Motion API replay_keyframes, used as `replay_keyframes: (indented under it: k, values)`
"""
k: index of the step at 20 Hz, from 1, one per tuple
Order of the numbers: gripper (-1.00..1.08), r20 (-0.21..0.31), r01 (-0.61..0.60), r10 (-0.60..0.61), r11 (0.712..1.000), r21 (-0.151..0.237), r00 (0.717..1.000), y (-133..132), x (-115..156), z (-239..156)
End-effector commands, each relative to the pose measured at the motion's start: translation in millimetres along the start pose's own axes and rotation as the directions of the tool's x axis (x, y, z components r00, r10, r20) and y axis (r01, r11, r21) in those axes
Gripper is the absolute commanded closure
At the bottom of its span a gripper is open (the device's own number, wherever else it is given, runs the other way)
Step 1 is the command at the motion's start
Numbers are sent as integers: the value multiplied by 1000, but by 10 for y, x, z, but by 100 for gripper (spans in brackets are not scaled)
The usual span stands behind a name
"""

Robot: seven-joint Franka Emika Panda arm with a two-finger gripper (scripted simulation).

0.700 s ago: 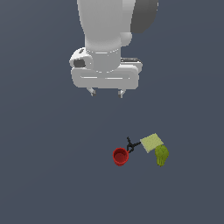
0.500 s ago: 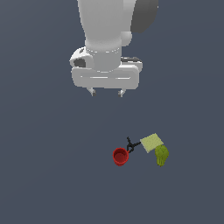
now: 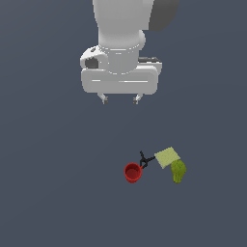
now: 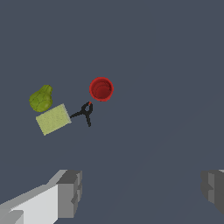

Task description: Pick up a designated object from a clutter of objects.

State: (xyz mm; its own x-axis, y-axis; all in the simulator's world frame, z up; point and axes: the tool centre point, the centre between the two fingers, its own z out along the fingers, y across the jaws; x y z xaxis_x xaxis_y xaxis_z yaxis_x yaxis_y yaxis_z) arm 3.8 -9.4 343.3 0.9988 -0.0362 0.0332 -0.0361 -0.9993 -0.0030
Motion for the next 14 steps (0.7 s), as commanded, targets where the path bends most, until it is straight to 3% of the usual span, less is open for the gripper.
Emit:
replay_keyframes:
  k: [1,14]
  values:
    - [-92,0,0,0,1000,0,1000,1,0,1]
    - [-92,6,-91,91,996,4,996,-81,292,340]
